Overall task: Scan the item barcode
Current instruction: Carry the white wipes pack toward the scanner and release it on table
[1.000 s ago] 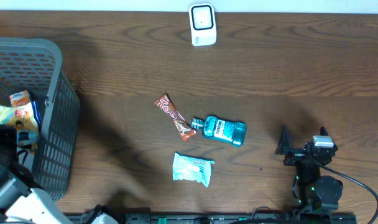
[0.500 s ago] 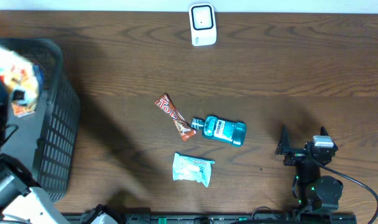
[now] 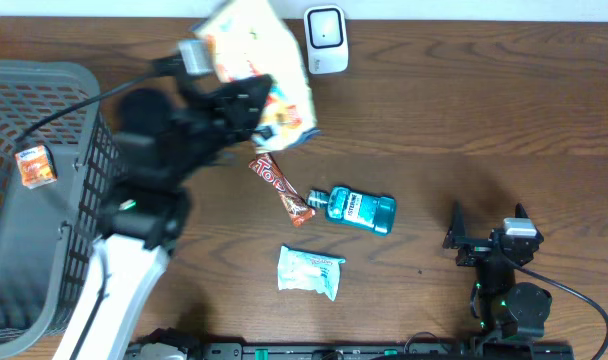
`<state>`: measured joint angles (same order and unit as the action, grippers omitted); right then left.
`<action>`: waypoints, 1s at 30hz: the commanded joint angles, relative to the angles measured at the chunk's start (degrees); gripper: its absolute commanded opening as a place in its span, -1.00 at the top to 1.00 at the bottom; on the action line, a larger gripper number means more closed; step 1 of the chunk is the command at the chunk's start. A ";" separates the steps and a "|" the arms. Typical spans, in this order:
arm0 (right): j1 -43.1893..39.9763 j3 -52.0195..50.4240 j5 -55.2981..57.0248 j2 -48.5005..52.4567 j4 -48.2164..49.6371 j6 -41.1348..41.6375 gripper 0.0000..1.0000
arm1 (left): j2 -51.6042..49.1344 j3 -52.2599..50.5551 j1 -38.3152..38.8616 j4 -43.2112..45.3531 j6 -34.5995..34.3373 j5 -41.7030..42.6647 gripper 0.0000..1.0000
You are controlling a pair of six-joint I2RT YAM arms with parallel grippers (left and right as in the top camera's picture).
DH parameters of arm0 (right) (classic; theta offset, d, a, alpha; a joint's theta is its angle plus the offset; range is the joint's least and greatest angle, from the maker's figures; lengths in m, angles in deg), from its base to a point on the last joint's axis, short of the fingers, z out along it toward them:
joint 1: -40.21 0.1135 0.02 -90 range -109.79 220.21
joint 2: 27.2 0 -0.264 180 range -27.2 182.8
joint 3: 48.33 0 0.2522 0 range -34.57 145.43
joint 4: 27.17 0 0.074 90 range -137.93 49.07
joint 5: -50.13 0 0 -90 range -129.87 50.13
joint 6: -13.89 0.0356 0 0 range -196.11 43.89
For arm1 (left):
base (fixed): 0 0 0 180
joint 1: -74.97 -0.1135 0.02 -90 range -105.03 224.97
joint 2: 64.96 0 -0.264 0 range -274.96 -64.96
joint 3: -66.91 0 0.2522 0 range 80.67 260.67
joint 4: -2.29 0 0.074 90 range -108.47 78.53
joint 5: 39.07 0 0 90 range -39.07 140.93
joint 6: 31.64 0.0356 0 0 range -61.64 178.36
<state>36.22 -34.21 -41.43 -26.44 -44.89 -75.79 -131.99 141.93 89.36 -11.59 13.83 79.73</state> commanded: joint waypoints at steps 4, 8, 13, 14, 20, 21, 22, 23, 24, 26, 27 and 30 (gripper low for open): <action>0.24 -0.04 -0.07 -0.04 -0.22 -0.81 -0.98 | -15.50 1.77 13.55 13.84 2.95 -19.67 0.85; 0.24 -0.04 -0.07 -0.04 -0.22 -0.81 -0.99 | -26.47 1.77 17.84 27.34 2.93 -21.66 0.85; 0.24 -0.04 -0.09 -0.04 -0.22 -0.83 -0.99 | -37.83 1.77 20.87 38.27 -0.31 -21.86 0.85; 0.24 -0.04 -0.07 -0.04 -0.22 -0.81 -0.99 | -39.93 1.77 21.35 39.65 -1.95 -21.86 0.85; 0.24 -0.04 -0.07 -0.04 -0.22 -0.81 -0.99 | -47.89 1.77 22.34 43.30 -8.13 -23.89 0.85; 0.24 -0.04 -0.09 -0.04 -0.22 -0.83 -0.99 | -48.85 1.77 22.34 43.34 -10.08 -24.68 0.85; 0.24 -0.04 -0.07 -0.04 -0.22 -0.83 -0.99 | -49.75 1.77 22.34 43.32 -11.87 -25.33 0.86; 0.24 -0.02 -0.09 -0.04 -0.22 -0.83 -0.98 | -50.38 1.77 22.34 43.41 -13.31 -25.73 0.85; 0.24 -0.04 -0.07 -0.04 -0.22 -0.83 -0.99 | -51.04 1.77 22.36 43.71 -14.82 -25.86 0.85; 0.24 -0.04 -0.07 -0.04 -0.22 -0.81 -0.99 | -52.13 1.77 22.36 44.54 -16.59 -25.88 0.85; 0.24 -0.04 -0.09 -0.04 -0.22 -0.83 -0.99 | -52.50 1.77 22.36 44.70 -17.22 -25.88 0.85; 0.24 -0.04 -0.09 -0.04 -0.22 -0.83 -0.99 | -52.85 1.77 22.47 43.47 -17.57 -25.86 0.85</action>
<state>36.22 -34.21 -41.41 -26.33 -44.92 -75.79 -184.56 142.39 111.83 31.99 -0.84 55.12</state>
